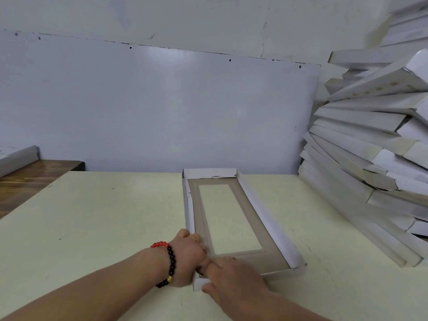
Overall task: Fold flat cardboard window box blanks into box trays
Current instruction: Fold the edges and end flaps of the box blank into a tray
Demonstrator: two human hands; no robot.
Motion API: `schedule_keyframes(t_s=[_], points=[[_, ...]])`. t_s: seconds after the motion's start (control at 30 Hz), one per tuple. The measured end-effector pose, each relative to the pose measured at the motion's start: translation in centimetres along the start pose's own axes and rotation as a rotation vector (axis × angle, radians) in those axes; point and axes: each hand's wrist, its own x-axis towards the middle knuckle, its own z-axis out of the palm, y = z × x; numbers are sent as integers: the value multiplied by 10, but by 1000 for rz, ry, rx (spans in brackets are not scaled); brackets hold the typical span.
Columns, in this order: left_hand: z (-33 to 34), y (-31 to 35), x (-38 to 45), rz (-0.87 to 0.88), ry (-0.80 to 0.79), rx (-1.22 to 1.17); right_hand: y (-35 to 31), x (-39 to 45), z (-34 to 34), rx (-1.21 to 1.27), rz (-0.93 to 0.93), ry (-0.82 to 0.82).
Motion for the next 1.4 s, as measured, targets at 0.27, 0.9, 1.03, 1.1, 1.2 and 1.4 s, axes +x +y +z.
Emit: schedule_keyframes(t_s=[0.27,0.9,1.03,1.1,1.2,1.4], points=[[6,0,-9,-42,96,-111,-2,-6,-6,34,19,21],[7,11,-19,-209,6,-170,2,-6,-10,20,-59,-71],[10,10,-25,-213,87,-217,1,-7,-14,-25,-50,-113],[13,8,-27,-219,115,-200,0,-7,-14,-64,-50,-132],[15,8,-28,-225,150,-202,-2,-6,-12,-47,-12,-129],[15,13,-30,-191,175,-165,-5,-5,-11,-17,-2,-111]])
